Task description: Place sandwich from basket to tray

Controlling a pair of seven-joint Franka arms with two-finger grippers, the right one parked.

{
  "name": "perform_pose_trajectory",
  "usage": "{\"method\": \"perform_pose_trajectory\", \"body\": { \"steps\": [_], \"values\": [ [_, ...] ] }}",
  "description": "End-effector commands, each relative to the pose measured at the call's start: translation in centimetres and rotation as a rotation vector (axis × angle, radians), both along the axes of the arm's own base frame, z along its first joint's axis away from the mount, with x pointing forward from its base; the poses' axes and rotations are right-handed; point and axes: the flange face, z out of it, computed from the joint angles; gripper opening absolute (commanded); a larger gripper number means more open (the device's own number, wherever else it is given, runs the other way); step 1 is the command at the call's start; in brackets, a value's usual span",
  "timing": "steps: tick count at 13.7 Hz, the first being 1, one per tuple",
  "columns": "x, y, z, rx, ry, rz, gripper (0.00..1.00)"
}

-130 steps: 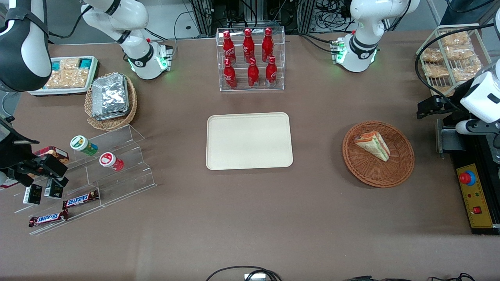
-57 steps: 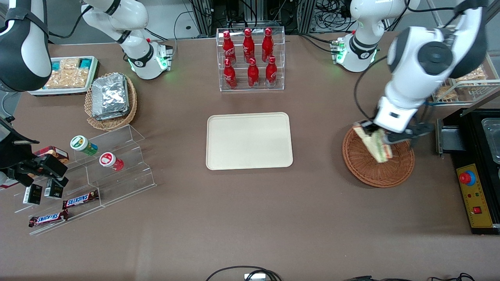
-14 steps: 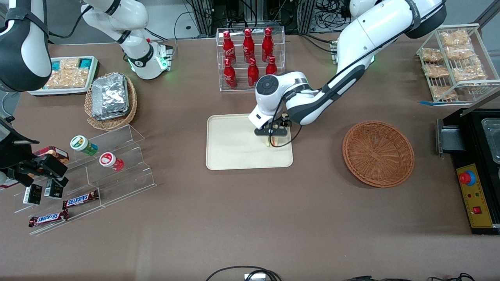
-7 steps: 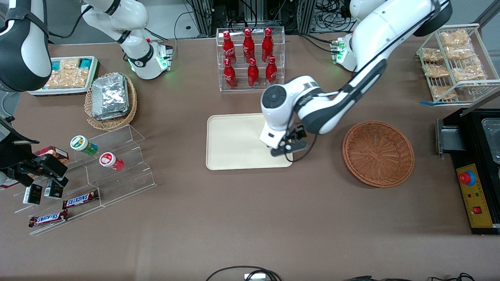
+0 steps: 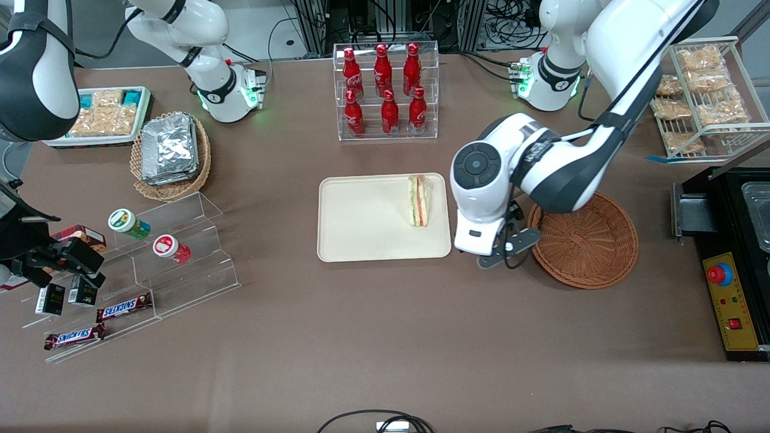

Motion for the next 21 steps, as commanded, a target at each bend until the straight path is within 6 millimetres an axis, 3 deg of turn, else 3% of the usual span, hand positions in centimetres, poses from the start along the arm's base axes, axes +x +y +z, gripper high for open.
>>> {"method": "perform_pose_trajectory", "body": {
  "steps": [1,3,4,8,13,16,19,21],
  "values": [
    [0.2,1.3,1.6,-0.014,0.024,0.017,1.0],
    [0.1,2.2,3.4,-0.033,0.036,-0.011,1.0],
    [0.6,4.2,4.1,-0.034,0.051,-0.013,1.0],
    [1.0,11.4,9.9,-0.11,0.105,-0.093,1.0],
    [0.0,20.8,15.9,-0.148,0.168,-0.248,1.0],
    [-1.7,26.0,19.1,-0.222,0.216,-0.396,1.0],
    [-3.2,29.8,21.9,-0.253,0.206,-0.514,1.0],
    [-3.7,30.4,22.3,-0.268,0.224,-0.546,1.0]
  ]
}}
